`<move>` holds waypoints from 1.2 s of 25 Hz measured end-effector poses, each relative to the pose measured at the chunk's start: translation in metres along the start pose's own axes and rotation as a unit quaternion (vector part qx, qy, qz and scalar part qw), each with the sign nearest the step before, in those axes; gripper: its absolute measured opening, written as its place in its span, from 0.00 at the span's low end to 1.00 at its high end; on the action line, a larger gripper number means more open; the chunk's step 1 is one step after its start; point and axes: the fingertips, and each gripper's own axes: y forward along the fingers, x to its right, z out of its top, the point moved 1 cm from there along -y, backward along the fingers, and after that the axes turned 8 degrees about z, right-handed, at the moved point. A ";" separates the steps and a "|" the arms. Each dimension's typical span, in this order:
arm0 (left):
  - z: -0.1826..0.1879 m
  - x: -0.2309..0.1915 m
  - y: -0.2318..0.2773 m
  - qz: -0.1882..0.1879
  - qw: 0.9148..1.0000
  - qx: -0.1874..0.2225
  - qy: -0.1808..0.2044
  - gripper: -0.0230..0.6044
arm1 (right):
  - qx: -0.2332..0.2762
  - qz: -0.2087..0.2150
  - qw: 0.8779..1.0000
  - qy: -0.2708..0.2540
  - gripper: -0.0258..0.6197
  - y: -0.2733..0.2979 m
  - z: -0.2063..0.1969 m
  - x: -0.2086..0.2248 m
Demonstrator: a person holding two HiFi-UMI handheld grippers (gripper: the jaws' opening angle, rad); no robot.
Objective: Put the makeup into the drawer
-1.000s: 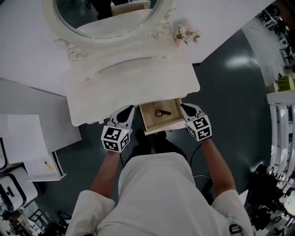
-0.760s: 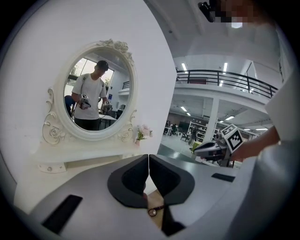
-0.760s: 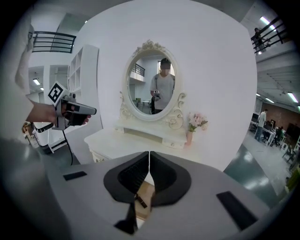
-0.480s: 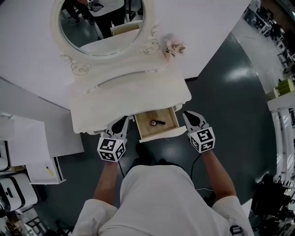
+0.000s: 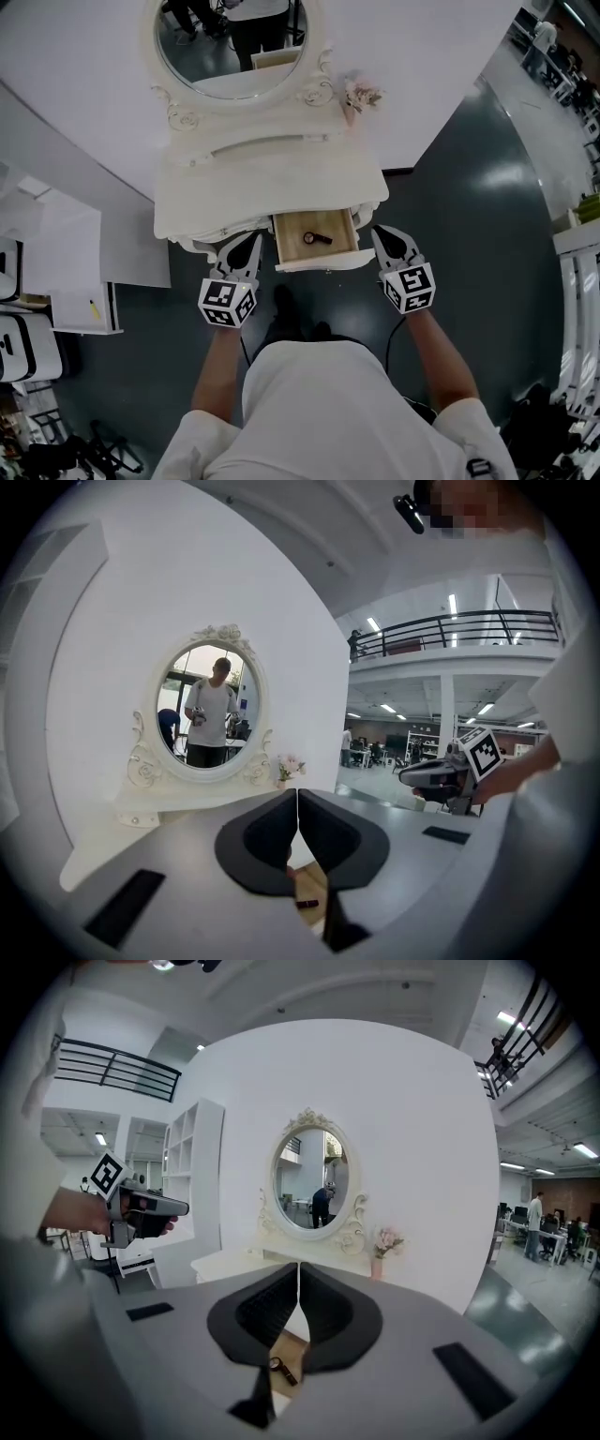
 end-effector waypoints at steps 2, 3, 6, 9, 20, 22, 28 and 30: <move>0.004 0.001 -0.006 0.009 1.000 0.013 0.008 0.07 | 0.008 0.004 1.000 -0.007 0.09 -0.006 0.002 -0.001; 0.005 0.001 -0.008 0.013 1.000 0.018 0.013 0.07 | 0.013 0.003 1.000 -0.010 0.09 -0.008 0.003 0.000; 0.007 -0.002 -0.010 0.018 0.999 0.020 0.023 0.07 | 0.023 -0.008 1.000 -0.014 0.09 -0.013 0.003 0.003; 0.007 -0.004 -0.012 0.013 0.999 0.019 0.026 0.07 | 0.030 -0.018 0.999 -0.013 0.09 -0.014 0.005 0.002; 0.019 -0.027 -0.009 -0.008 1.000 0.019 0.021 0.07 | 0.051 -0.075 0.996 0.019 0.09 -0.022 0.015 0.013; 0.021 -0.028 -0.008 -0.012 0.999 0.020 0.024 0.07 | 0.052 -0.078 0.995 0.020 0.09 -0.020 0.017 0.012; 0.025 -0.033 -0.006 -0.015 0.999 0.025 0.027 0.07 | 0.055 -0.085 0.995 0.018 0.09 -0.019 0.022 0.008; 0.026 -0.035 -0.005 -0.017 0.999 0.026 0.028 0.07 | 0.054 -0.085 0.995 0.015 0.08 -0.018 0.024 0.007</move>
